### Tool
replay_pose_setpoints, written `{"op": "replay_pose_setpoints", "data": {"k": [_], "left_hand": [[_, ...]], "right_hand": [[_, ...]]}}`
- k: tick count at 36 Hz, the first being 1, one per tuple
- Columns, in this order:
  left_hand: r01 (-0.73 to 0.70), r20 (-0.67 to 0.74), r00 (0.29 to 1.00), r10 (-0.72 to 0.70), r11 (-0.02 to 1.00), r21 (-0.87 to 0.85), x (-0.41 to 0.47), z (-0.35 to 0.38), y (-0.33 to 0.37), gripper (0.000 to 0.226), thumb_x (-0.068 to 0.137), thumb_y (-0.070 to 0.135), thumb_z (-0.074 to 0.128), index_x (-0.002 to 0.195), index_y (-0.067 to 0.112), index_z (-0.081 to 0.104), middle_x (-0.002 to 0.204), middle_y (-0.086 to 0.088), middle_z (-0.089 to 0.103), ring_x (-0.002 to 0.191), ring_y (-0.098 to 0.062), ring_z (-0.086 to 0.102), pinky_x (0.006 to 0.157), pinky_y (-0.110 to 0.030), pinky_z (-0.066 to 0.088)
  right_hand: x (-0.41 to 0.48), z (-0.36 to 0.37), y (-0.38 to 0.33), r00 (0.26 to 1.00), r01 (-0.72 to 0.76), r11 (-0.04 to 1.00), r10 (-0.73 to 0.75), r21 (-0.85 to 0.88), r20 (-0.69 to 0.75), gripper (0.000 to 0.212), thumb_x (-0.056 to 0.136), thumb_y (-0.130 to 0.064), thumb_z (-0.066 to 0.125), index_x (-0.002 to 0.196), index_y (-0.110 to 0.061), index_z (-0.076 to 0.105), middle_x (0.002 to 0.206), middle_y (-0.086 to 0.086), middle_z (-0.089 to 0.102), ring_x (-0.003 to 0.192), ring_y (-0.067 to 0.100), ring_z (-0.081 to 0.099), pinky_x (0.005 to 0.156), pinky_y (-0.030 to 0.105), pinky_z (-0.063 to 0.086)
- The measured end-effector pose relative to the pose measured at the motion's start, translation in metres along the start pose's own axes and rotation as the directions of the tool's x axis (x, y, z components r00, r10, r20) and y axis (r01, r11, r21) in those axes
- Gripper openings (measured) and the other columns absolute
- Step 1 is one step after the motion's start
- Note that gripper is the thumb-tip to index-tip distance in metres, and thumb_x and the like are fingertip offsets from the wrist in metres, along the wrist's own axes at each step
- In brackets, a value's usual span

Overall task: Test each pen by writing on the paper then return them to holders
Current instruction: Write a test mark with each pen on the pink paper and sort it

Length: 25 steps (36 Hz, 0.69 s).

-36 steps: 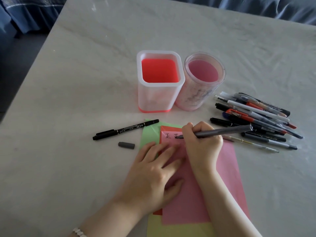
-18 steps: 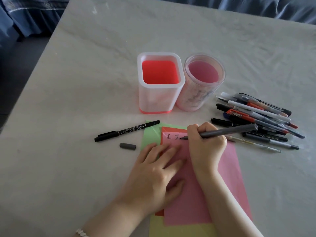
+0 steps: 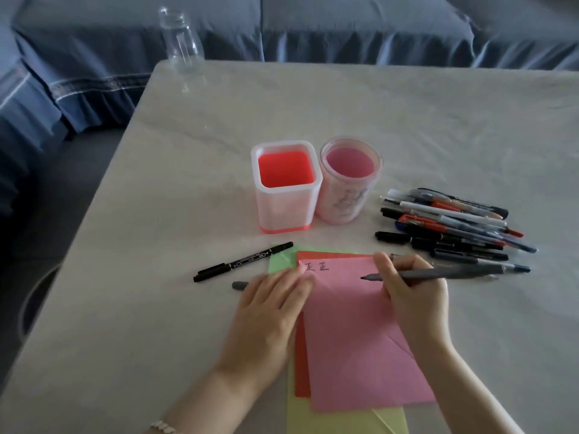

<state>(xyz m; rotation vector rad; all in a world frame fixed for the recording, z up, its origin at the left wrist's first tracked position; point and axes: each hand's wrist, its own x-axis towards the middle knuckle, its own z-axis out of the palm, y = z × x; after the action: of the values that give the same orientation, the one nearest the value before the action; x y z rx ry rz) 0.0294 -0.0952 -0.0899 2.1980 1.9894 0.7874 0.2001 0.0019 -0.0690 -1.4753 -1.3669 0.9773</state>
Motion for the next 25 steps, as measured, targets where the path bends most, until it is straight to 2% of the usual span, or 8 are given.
{"op": "replay_pose_setpoints", "data": {"k": [4, 8, 10, 13, 16, 19, 21, 25], "left_hand": [[0.133, -0.072, 0.990, -0.124, 0.982, 0.135, -0.006, -0.013, -0.016, 0.053, 0.066, 0.005, 0.040, 0.117, 0.013, 0.052, 0.113, -0.007, 0.063, 0.103, -0.023, 0.046, 0.088, -0.032, 0.032], [0.157, -0.081, 0.986, -0.142, 0.961, 0.226, -0.015, -0.021, -0.034, 0.033, 0.064, 0.001, 0.053, 0.093, 0.009, 0.065, 0.091, -0.003, 0.060, 0.085, -0.024, 0.044, 0.069, -0.032, 0.030], [0.154, -0.059, 0.988, -0.143, 0.952, 0.263, -0.017, -0.022, -0.039, 0.033, 0.061, 0.000, 0.060, 0.092, 0.009, 0.065, 0.087, -0.003, 0.057, 0.081, -0.024, 0.043, 0.066, -0.032, 0.028], [0.188, -0.079, 0.982, -0.174, 0.952, 0.242, -0.017, -0.023, -0.036, 0.023, 0.075, 0.011, 0.051, 0.097, 0.012, 0.060, 0.084, -0.005, 0.056, 0.080, -0.022, 0.044, 0.067, -0.031, 0.033], [0.315, -0.090, 0.944, -0.317, 0.948, -0.044, -0.010, -0.026, -0.018, 0.015, 0.084, 0.012, 0.053, 0.098, 0.013, 0.058, 0.086, -0.002, 0.057, 0.079, -0.013, 0.053, 0.070, -0.020, 0.042], [0.514, 0.054, 0.831, -0.554, 0.727, -0.454, 0.004, -0.036, 0.012, 0.020, 0.087, 0.005, 0.063, 0.087, 0.025, 0.061, 0.081, 0.005, 0.063, 0.077, 0.002, 0.059, 0.070, -0.004, 0.039], [0.542, 0.133, 0.795, -0.592, 0.594, -0.595, 0.013, -0.041, 0.028, 0.022, 0.085, 0.006, 0.063, 0.081, 0.028, 0.061, 0.066, 0.004, 0.066, 0.062, 0.002, 0.060, 0.064, -0.007, 0.043], [0.498, 0.180, 0.815, -0.551, 0.508, -0.703, 0.027, -0.046, 0.052, 0.013, 0.085, 0.011, 0.064, 0.081, 0.023, 0.063, 0.058, 0.012, 0.064, 0.052, 0.001, 0.056, 0.059, -0.011, 0.043]], "right_hand": [[-0.003, -0.013, -0.001, 0.999, 0.008, 1.000, -0.008, 0.007, 0.035, 0.028, 0.081, -0.018, 0.067, 0.057, -0.011, 0.053, 0.040, -0.008, 0.052, 0.041, 0.005, 0.044, 0.045, 0.011, 0.034], [-0.008, -0.023, -0.001, 0.997, -0.003, 1.000, 0.002, 0.011, 0.076, 0.023, 0.082, -0.016, 0.065, 0.063, -0.008, 0.057, 0.040, -0.005, 0.053, 0.040, 0.006, 0.044, 0.044, 0.013, 0.035], [-0.010, -0.027, -0.002, 0.995, -0.001, 1.000, 0.001, 0.004, 0.098, 0.023, 0.083, -0.016, 0.064, 0.063, -0.007, 0.057, 0.040, -0.003, 0.052, 0.039, 0.005, 0.043, 0.042, 0.012, 0.034], [-0.012, -0.033, -0.003, 0.993, -0.003, 1.000, 0.004, -0.009, 0.115, 0.025, 0.084, -0.016, 0.063, 0.062, -0.005, 0.055, 0.040, -0.001, 0.051, 0.038, 0.004, 0.043, 0.042, 0.012, 0.034], [-0.014, -0.037, -0.004, 0.992, -0.018, 1.000, 0.019, -0.010, 0.123, 0.025, 0.084, -0.016, 0.062, 0.063, -0.004, 0.055, 0.041, 0.000, 0.052, 0.037, 0.004, 0.043, 0.042, 0.012, 0.034], [-0.017, -0.040, -0.003, 0.992, -0.042, 0.999, 0.041, 0.002, 0.118, 0.026, 0.085, -0.015, 0.062, 0.062, -0.005, 0.054, 0.039, -0.001, 0.052, 0.036, 0.004, 0.042, 0.041, 0.011, 0.034], [-0.018, -0.042, -0.002, 0.992, -0.053, 0.998, 0.051, 0.014, 0.119, 0.026, 0.085, -0.015, 0.062, 0.061, -0.006, 0.054, 0.039, -0.002, 0.052, 0.034, 0.004, 0.041, 0.041, 0.012, 0.035], [-0.022, -0.043, -0.009, 0.988, -0.085, 0.993, 0.073, 0.080, 0.134, 0.026, 0.086, -0.012, 0.060, 0.062, -0.005, 0.054, 0.040, 0.000, 0.053, 0.036, 0.005, 0.043, 0.041, 0.013, 0.036]]}}
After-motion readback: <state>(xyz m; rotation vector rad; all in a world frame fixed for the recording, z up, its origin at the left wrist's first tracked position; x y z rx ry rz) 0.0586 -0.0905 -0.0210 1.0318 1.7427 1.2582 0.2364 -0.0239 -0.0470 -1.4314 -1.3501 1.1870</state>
